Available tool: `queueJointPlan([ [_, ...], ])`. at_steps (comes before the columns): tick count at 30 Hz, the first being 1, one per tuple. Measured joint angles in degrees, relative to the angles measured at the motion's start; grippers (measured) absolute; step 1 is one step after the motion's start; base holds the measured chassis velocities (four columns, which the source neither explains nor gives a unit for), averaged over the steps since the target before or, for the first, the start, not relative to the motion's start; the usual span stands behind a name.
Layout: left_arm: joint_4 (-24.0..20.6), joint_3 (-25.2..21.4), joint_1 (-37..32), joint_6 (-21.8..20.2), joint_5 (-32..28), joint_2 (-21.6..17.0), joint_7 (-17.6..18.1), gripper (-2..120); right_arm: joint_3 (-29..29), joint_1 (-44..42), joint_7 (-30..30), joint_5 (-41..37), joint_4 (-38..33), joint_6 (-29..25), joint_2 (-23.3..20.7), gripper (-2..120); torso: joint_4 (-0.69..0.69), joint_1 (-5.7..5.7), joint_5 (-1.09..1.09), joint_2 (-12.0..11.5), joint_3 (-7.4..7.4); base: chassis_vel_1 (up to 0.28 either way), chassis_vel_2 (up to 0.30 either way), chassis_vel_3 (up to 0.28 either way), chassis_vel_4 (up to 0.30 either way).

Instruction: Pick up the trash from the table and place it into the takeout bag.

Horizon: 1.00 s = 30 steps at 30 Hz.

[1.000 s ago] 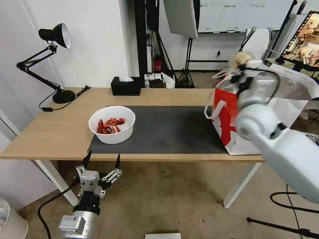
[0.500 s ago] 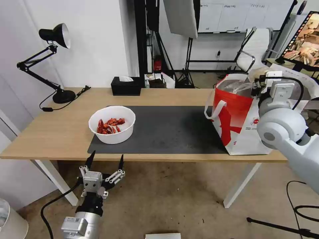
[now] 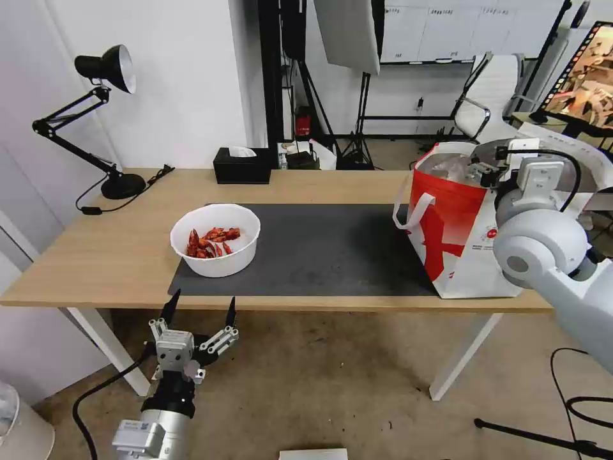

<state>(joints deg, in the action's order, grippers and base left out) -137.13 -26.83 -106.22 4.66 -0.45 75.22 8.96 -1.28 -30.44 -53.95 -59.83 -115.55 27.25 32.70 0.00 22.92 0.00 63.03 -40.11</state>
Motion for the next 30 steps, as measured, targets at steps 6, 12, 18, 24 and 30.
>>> queueJointPlan([
  [6, 0.0, -0.1, 0.4, 0.0, 0.0, 0.0, 0.0, 100, -2.9, -4.8, 12.1, 0.0, -2.2, -13.6, -0.2, 100, 0.0, 0.0, 0.0, 0.0, 0.0, 0.0, 0.0, 0.0, 0.0],
  [12, -0.3, -1.4, 0.0, 0.8, 0.2, 1.9, 0.1, 100, -3.1, -12.0, 28.8, 1.0, -5.8, -26.7, 0.3, 100, -0.01, 0.0, -0.01, 0.0, 0.0, 0.0, 0.0, 0.0, 0.0],
  [18, -0.9, -2.2, -0.8, 1.5, 1.0, 3.8, 0.2, 100, -2.8, -18.6, 37.5, 3.8, -7.3, -30.7, 1.4, 100, 0.0, 0.0, -0.01, 0.0, 0.0, 0.0, 0.0, 0.0, 0.0],
  [24, -0.3, -2.4, -0.7, 1.8, 1.2, 4.2, 0.3, 100, -10.1, -36.1, 41.8, 15.2, -7.2, -35.2, 4.2, 100, -0.02, -0.01, 0.0, 0.0, 0.01, 0.0, 0.0, 0.0, 0.0],
  [30, 0.6, -2.3, -0.5, 1.9, 1.2, 3.9, 0.3, 100, -15.0, -48.0, 39.6, 23.9, -6.7, -36.2, 8.9, 100, -0.01, -0.01, 0.0, 0.0, 0.01, 0.0, 0.0, 0.0, 0.0],
])
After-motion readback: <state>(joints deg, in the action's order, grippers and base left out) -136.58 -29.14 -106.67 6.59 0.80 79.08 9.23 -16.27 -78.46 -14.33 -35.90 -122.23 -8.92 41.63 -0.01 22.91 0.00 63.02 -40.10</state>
